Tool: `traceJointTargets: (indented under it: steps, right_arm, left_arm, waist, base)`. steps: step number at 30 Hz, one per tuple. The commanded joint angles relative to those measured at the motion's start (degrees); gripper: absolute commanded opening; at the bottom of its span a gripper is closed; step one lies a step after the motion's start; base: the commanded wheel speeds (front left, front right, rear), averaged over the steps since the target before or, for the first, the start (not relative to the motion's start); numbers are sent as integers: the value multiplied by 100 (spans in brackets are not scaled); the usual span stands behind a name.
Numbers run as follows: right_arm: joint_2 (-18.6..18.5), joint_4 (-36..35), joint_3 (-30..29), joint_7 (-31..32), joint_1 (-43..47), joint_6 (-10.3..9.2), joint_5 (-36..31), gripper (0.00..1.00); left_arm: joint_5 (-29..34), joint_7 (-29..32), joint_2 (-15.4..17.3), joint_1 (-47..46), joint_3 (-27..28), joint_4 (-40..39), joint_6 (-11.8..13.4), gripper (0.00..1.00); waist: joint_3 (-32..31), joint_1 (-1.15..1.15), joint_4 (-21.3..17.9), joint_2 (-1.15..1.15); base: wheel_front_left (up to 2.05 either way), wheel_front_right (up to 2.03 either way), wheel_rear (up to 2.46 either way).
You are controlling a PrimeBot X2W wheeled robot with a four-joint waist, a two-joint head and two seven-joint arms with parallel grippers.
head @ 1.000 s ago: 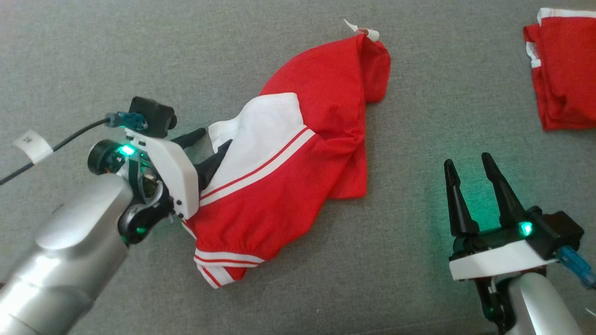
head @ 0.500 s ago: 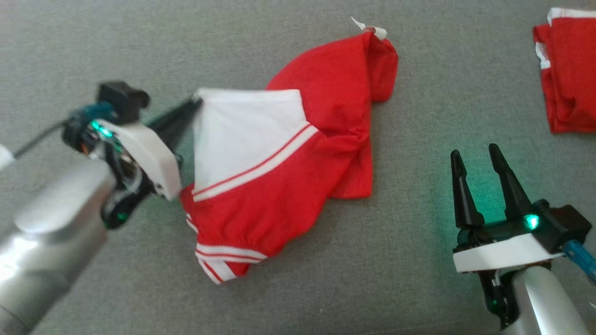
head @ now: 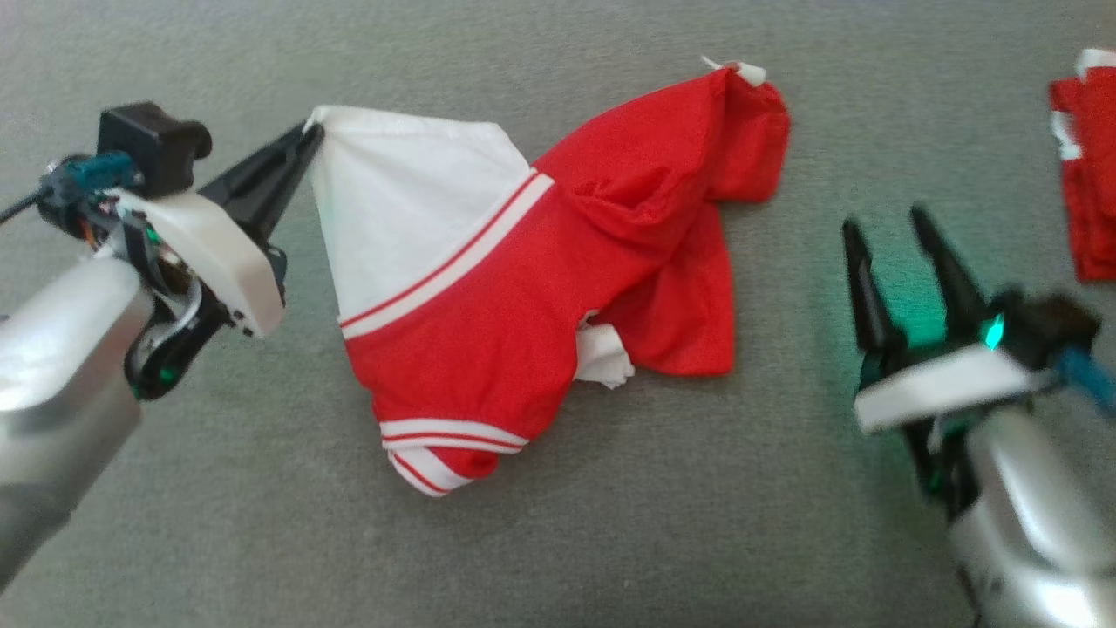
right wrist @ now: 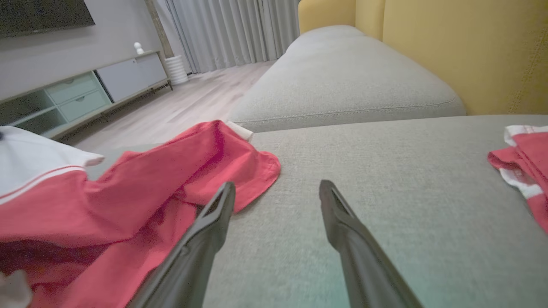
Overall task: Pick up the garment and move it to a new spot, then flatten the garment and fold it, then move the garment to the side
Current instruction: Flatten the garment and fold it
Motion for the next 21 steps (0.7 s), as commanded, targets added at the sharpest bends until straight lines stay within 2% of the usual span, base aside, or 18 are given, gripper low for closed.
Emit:
traceJointTargets:
  steps: [1,8,18,19,20,21]
  right_arm:
    - [-228,221,248,78,-540,-4,175,100]
    - [-579,1447,583,621,-1844,-4,701,100]
    - [-736,3100,1406,1135,-2959,-4,992,100]
    - [-735,3202,1501,1157,-3017,-4,1024,95]
    - [-729,3292,1586,1181,-3061,-4,1080,48]
    - [-728,3353,1668,1177,-3094,-4,1142,12]
  left_arm:
    - [89,-107,296,-398,251,-53,32,0]
    - [211,-184,187,-531,197,-69,31,0]
    - [358,-245,35,-768,86,-139,23,0]
    - [366,-249,29,-781,75,-141,22,0]
    - [373,-254,23,-791,64,-140,22,0]
    - [376,-264,17,-798,57,-136,21,0]
  waist:
    - [82,0,139,0]
    - [225,0,448,0]
    - [395,0,838,0]
    - [399,0,857,0]
    - [399,0,874,0]
    - [393,0,887,0]
  base:
    - [0,0,0]
    - [0,0,0]
    - [0,0,0]
    - [0,0,0]
    - [0,0,0]
    - [0,0,0]
